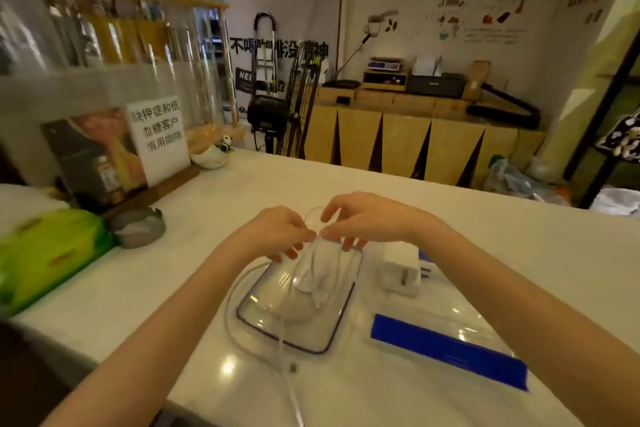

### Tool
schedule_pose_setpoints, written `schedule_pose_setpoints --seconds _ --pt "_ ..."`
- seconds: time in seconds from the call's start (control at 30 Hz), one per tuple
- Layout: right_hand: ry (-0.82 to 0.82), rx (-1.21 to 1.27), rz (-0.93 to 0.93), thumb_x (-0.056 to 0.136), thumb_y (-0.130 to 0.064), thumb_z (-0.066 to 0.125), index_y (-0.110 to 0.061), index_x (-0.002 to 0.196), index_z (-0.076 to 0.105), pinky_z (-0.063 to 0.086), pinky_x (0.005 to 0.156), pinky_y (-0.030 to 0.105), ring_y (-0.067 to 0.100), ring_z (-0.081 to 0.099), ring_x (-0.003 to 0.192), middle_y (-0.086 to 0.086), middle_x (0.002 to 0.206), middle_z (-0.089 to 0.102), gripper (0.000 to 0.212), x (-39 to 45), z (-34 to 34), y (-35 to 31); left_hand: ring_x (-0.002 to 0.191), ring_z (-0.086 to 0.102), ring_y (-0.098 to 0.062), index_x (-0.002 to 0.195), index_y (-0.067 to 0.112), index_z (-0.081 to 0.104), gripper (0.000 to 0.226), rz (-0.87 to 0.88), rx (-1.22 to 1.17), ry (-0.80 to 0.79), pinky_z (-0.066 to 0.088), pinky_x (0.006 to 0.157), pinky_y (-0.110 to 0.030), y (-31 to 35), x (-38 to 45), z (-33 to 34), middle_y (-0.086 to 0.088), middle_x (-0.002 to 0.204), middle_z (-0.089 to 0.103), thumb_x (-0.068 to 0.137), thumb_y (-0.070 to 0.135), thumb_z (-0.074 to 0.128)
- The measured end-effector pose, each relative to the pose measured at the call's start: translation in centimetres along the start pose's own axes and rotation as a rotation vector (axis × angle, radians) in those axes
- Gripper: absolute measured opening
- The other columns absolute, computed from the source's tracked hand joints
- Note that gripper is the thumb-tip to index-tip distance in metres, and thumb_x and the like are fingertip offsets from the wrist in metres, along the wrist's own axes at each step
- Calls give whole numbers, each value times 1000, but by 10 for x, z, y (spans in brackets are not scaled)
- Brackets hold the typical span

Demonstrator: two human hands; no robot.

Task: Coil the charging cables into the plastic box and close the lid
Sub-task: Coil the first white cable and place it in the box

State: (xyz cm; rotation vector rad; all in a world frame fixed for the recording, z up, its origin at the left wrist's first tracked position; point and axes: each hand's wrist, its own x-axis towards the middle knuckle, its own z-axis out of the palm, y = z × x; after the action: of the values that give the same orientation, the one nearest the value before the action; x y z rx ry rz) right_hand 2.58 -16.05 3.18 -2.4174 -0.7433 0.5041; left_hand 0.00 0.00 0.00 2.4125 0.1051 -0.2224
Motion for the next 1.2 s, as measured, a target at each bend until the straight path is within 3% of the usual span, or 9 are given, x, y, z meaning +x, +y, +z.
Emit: schedule_pose_setpoints --seconds 0.17,0.27,0.37,0.47,0.53,0.67,0.9,1.03,1.2 --pt "-41 -130 15 84 -21 60 -11 110 54 55 67 27 10 64 68 5 93 64 29 13 33 -2 74 63 -17 102 6 59 29 -46 -3 -10 50 50 -20 -24 -8 17 -10 90 65 80 23 64" --pt "-68 -144 49 82 -18 62 -5 106 58 54 58 23 12 63 60 11 86 69 27 16 49 -2 60 60 -16 94 7 57 22 -81 17 -36 50 49 -22 -30 -14 24 -14 87 65 78 19 67" --pt "-79 -159 67 83 -13 61 0 101 60 54 56 24 18 64 60 19 87 71 22 16 62 -5 52 57 -14 100 4 60 25 -90 9 -25 51 47 -21 -36 -14 27 -13 83 65 77 11 66" --pt "-41 -206 53 83 -13 60 0 100 60 56 63 30 23 67 68 18 87 71 21 17 69 -7 57 63 -18 99 3 62 25 -88 -128 10 56 54 -27 -38 -15 27 -15 81 68 75 5 67" --pt "9 -190 41 82 -15 62 -2 95 61 55 59 27 20 67 66 10 77 68 18 15 68 -8 56 65 -18 101 -2 60 26 -71 -292 25 56 48 -23 -35 -17 23 -19 81 68 75 -1 66" --pt "128 -14 14 86 -18 56 -4 90 65 53 54 22 13 63 55 6 68 65 17 4 54 -10 50 66 -9 99 -6 61 21 16 -514 34 53 45 -19 -22 -23 7 -15 71 67 79 -3 62" --pt "101 458 4 90 -33 49 -11 89 68 51 52 20 10 64 54 3 71 71 29 -25 23 -18 53 68 -8 95 3 64 17 153 -616 133 52 47 -18 16 -22 -25 -11 74 69 78 5 65" --pt "175 567 -109 81 -19 64 -10 86 68 53 50 18 10 64 54 0 66 71 11 -42 9 -19 58 68 -8 92 9 65 13 272 -666 158 55 51 -18 43 -21 -30 -6 75 69 79 7 64" --pt "358 582 -157 79 -10 64 -10 80 68 55 51 21 12 64 53 0 62 70 4 -61 -12 -18 67 70 -12 88 12 68 15 384 -780 89 55 56 -20 71 -22 -22 0 68 73 85 20 57"
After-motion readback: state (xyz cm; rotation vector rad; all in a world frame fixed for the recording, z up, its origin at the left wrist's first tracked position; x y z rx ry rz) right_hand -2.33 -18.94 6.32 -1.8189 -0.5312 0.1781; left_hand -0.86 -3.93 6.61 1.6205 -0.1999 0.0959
